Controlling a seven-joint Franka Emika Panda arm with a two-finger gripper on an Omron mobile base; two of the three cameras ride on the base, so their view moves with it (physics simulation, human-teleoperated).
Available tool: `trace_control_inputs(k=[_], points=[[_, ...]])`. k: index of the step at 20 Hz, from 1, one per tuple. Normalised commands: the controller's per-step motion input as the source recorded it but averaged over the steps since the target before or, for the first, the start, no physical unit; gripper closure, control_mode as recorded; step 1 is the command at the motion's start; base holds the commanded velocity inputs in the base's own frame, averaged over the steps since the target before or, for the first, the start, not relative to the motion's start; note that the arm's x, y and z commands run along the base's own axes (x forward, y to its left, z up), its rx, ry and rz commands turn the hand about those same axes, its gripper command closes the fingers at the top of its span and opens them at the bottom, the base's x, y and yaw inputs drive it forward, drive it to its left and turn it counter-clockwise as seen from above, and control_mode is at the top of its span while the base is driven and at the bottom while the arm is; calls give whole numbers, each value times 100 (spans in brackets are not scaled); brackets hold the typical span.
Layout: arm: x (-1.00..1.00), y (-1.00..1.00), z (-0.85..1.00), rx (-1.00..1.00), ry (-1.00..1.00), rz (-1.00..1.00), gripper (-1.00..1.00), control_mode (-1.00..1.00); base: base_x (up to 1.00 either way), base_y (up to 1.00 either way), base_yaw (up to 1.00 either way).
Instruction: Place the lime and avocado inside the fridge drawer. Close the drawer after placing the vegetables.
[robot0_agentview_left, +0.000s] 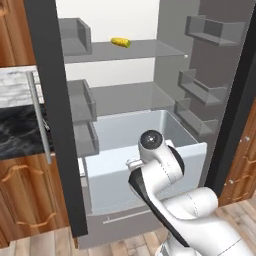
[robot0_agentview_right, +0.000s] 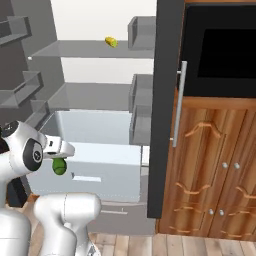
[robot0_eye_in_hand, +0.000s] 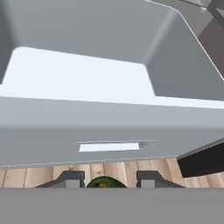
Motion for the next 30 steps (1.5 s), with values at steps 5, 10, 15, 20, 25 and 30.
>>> trace_control_inputs(k=[5,10,15,20,25,30], points=[[0,0,0,0,0,0,100,100,19,-56,0],[0,0,0,0,0,0,100,100,32,-33,0],[0,0,0,0,0,0,100,100,49,-19,0],[0,0,0,0,0,0,100,100,39,-21,0],[0,-14,10,4,0,0,100,-100,6,-17,0],[29,-15,82,3,12,0,100,-100,0,0,0]])
